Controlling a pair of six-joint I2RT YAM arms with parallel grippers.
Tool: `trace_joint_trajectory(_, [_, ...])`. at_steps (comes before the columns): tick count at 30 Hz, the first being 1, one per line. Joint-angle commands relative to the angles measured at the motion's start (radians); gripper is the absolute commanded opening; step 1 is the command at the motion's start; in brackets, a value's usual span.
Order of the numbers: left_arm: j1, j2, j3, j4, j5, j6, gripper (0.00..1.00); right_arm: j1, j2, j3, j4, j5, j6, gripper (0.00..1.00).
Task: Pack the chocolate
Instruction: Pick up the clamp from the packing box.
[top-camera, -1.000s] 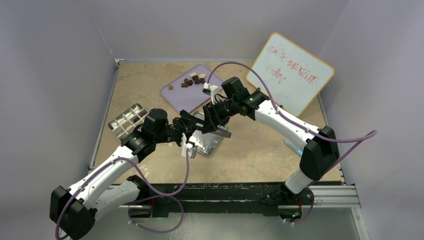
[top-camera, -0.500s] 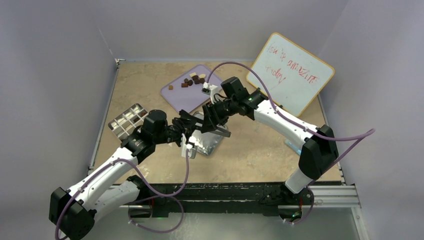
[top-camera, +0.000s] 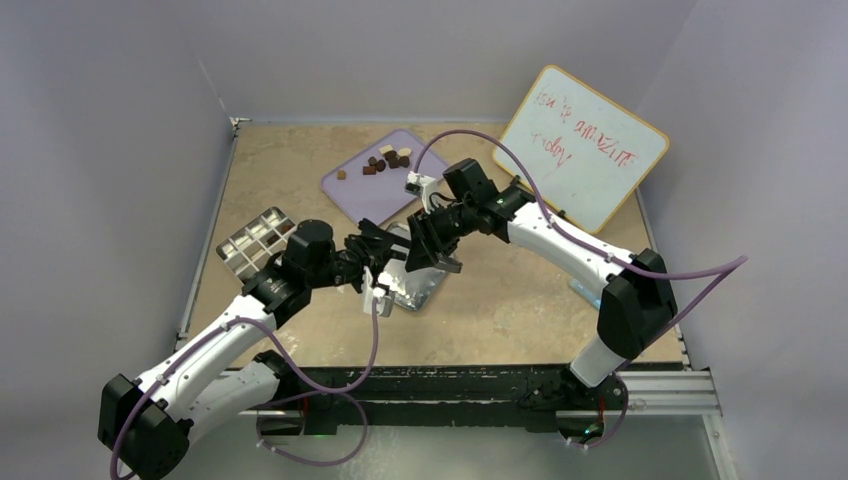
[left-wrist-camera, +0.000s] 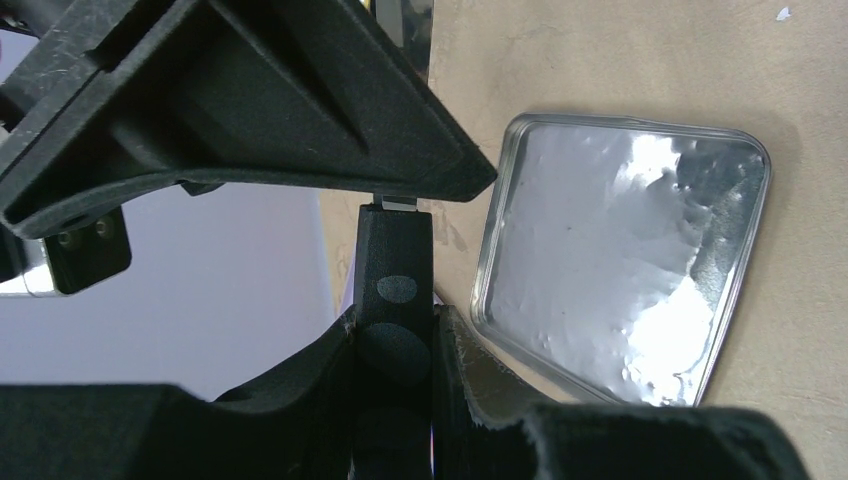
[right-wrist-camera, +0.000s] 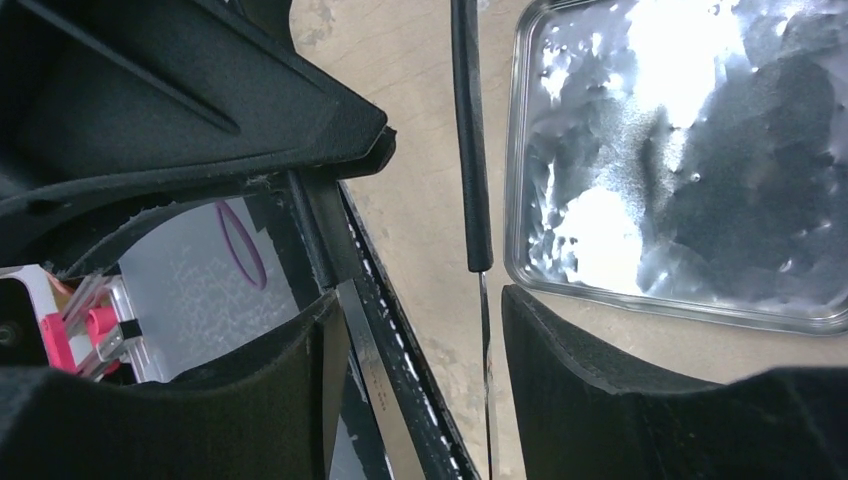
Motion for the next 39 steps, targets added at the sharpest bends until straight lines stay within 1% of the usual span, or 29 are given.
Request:
trace_joint_trajectory(1, [-0.003, -0.003, 0.004, 0.059, 0.019, -0.015, 0.00, -0.004, -0.038, -0.002, 0.003, -0.048, -0.046, 0.56])
trace_joint_trajectory(3, [-0.004, 0.000, 0.005, 0.060, 0.021, -0.018, 0.00, -0.005, -0.039, 0.000, 0.011, -0.048, -0.045, 0.52])
trace_joint_trajectory(7, [-0.003, -0.005, 0.004, 0.058, 0.022, -0.023, 0.00, -0.005, -0.042, 0.014, 0.021, -0.047, -0.036, 0.49])
trace_joint_trajectory(12, [-0.003, -0.001, 0.006, 0.057, 0.001, -0.041, 0.01, -0.005, -0.060, 0.006, 0.049, -0.041, -0.020, 0.39])
trace_joint_trajectory(15, [-0.003, 0.018, 0.017, 0.032, -0.011, -0.059, 0.15, -0.005, -0.089, -0.010, 0.063, 0.020, -0.011, 0.34])
trace_joint_trajectory(18, [-0.004, 0.024, 0.020, 0.034, -0.001, -0.112, 0.33, -0.011, -0.118, -0.033, 0.094, 0.044, 0.010, 0.33])
trace_joint_trajectory(21, [-0.003, 0.012, 0.054, 0.020, 0.048, -0.208, 0.42, -0.017, -0.115, -0.015, 0.062, 0.095, 0.009, 0.34])
trace_joint_trajectory(22, [-0.004, 0.003, 0.071, 0.016, 0.073, -0.259, 0.48, -0.018, -0.108, -0.003, 0.041, 0.127, 0.006, 0.34])
trace_joint_trajectory(23, [-0.004, -0.011, 0.079, 0.025, 0.094, -0.314, 0.58, -0.018, -0.103, 0.006, 0.032, 0.146, 0.000, 0.34])
trace_joint_trajectory(24, [-0.003, -0.030, 0.076, 0.048, 0.106, -0.365, 0.70, -0.018, -0.099, 0.014, 0.019, 0.163, -0.002, 0.33])
trace_joint_trajectory(25, [-0.004, -0.058, 0.067, 0.075, 0.110, -0.416, 0.78, -0.018, -0.098, 0.019, 0.014, 0.180, -0.003, 0.33])
trace_joint_trajectory(27, [-0.004, -0.104, 0.046, 0.152, 0.089, -0.529, 0.83, -0.019, -0.101, 0.018, 0.019, 0.198, -0.005, 0.32])
trace_joint_trajectory(29, [-0.004, -0.136, 0.038, 0.212, 0.029, -0.684, 0.85, -0.019, -0.097, 0.028, 0.010, 0.231, -0.010, 0.32])
trace_joint_trajectory(31, [-0.003, -0.146, 0.052, 0.284, -0.094, -0.907, 0.87, -0.019, -0.085, 0.047, -0.015, 0.278, -0.018, 0.32])
trace_joint_trajectory(32, [-0.004, -0.142, 0.066, 0.291, -0.179, -1.026, 0.88, -0.019, -0.079, 0.059, -0.026, 0.298, -0.022, 0.32])
trace_joint_trajectory(33, [-0.004, -0.130, 0.081, 0.284, -0.292, -1.146, 0.92, -0.018, -0.074, 0.069, -0.035, 0.320, -0.024, 0.32])
trace_joint_trajectory(34, [-0.002, -0.107, 0.104, 0.253, -0.394, -1.242, 0.96, -0.018, -0.069, 0.081, -0.043, 0.342, -0.024, 0.32])
trace_joint_trajectory(35, [-0.001, -0.077, 0.133, 0.196, -0.485, -1.309, 0.99, -0.018, -0.062, 0.096, -0.056, 0.370, -0.024, 0.33])
trace_joint_trajectory(36, [0.000, -0.038, 0.179, 0.102, -0.542, -1.348, 1.00, -0.018, -0.053, 0.115, -0.072, 0.403, -0.025, 0.34])
trace_joint_trajectory(37, [0.003, 0.000, 0.216, 0.039, -0.590, -1.388, 1.00, -0.018, -0.043, 0.135, -0.084, 0.440, -0.027, 0.35])
trace_joint_trajectory(39, [0.017, 0.060, 0.272, -0.045, -0.621, -1.480, 1.00, -0.018, -0.017, 0.175, -0.122, 0.517, -0.039, 0.36])
